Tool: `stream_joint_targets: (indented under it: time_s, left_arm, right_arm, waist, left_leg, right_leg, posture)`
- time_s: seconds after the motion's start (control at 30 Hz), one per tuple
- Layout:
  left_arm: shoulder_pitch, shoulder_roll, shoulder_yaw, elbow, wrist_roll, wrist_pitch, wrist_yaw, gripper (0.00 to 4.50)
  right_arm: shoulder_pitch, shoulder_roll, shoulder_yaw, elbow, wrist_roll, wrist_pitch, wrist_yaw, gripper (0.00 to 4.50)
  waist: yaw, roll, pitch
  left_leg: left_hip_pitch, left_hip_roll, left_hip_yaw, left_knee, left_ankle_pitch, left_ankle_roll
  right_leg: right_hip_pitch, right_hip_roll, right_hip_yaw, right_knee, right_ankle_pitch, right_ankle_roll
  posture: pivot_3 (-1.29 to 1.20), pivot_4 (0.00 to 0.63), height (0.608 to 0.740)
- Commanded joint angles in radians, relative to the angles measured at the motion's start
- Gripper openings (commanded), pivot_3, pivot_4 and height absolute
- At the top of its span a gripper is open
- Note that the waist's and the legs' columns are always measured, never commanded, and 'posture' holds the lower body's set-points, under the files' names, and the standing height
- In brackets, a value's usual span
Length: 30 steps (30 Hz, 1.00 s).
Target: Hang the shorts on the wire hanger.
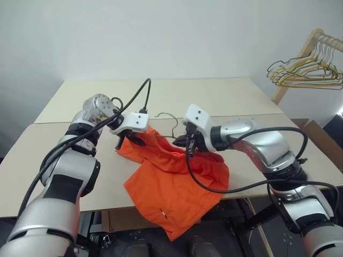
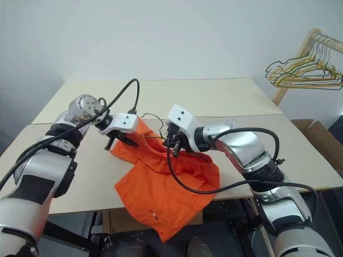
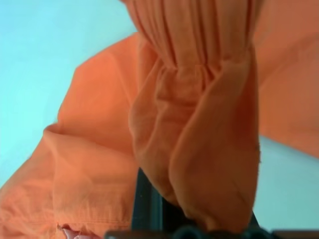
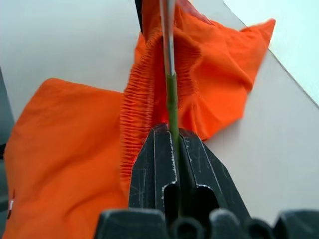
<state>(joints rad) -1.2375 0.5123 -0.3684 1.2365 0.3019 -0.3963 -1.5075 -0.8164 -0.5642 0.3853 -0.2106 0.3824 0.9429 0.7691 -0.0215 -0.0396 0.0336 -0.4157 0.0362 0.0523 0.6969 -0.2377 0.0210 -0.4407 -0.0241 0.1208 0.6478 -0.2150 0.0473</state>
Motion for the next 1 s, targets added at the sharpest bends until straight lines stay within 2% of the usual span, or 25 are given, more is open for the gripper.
stream_joint_targets:
  time_s: [0.03,0.2,0.33,0.47,0.67,0.8,0.97,1.0]
  left_arm:
    - [-0.036,-0.002,0.057,-0.012,-0.051,-0.037,-0.011,0.0]
    - [-0.058,-0.007,0.112,-0.008,-0.093,0.034,-0.027,0.0]
    - [-0.057,-0.002,0.127,-0.014,-0.094,0.047,-0.035,1.11]
    - [-0.054,0.015,0.146,-0.023,-0.124,0.041,-0.097,2.38]
    - [-0.064,0.054,0.117,-0.027,-0.179,0.028,-0.107,4.34]
    - [-0.048,0.067,0.137,-0.019,-0.141,-0.045,-0.048,4.43]
    - [-0.035,0.042,0.157,0.0,-0.143,-0.022,0.029,4.43]
    - [-0.034,0.038,0.167,0.002,-0.154,-0.017,0.02,4.15]
  right_arm:
    - [0.023,-0.001,-0.02,0.008,-0.06,-0.134,0.005,0.03]
    - [0.062,-0.004,-0.026,0.016,-0.09,-0.213,0.044,0.03]
    - [0.066,0.009,-0.042,0.028,-0.095,-0.215,0.049,0.0]
    - [0.066,0.009,-0.053,0.036,-0.097,-0.211,0.064,0.0]
    - [0.072,-0.003,-0.067,0.029,-0.094,-0.203,0.079,0.0]
    - [0.077,-0.016,-0.086,0.016,-0.081,-0.193,0.093,0.0]
    - [0.089,-0.039,-0.105,-0.009,-0.071,-0.177,0.111,0.0]
    - [0.094,-0.045,-0.107,-0.015,-0.07,-0.174,0.114,0.0]
  waist:
    - [0.001,0.0,0.0]
    - [0.003,0.0,0.0]
    - [0.005,0.0,0.0]
    - [0.003,0.0,0.0]
    - [0.004,0.0,0.0]
    - [0.007,0.0,0.0]
    - [0.012,0.0,0.0]
    - [0.011,0.0,0.0]
  left_leg:
    - [0.0,0.0,0.0,0.0,0.0,0.0]
    - [0.0,0.0,0.0,0.0,0.0,0.0]
    - [0.0,0.0,0.0,0.0,0.0,0.0]
    - [0.0,0.0,0.0,0.0,0.0,0.0]
    - [0.0,0.0,0.0,0.0,0.0,0.0]
    - [0.0,0.0,0.0,0.0,0.0,0.0]
    - [0.0,0.0,0.0,0.0,0.0,0.0]
    - [0.0,0.0,0.0,0.0,0.0,0.0]
  right_leg:
    - [0.0,0.0,0.0,0.0,0.0,0.0]
    - [0.0,0.0,0.0,0.0,0.0,0.0]
    - [0.0,0.0,0.0,0.0,0.0,0.0]
    - [0.0,0.0,0.0,0.0,0.0,0.0]
    - [0.0,0.0,0.0,0.0,0.0,0.0]
    - [0.0,0.0,0.0,0.0,0.0,0.0]
    - [0.0,0.0,0.0,0.0,0.0,0.0]
    - [0.0,0.0,0.0,0.0,0.0,0.0]
  posture:
    - [0.04,0.0,0.74]
    - [0.05,0.0,0.74]
    - [0.06,0.0,0.74]
    - [0.06,0.0,0.74]
    - [0.06,0.0,0.74]
    - [0.06,0.0,0.74]
    - [0.05,0.0,0.74]
    - [0.05,0.0,0.74]
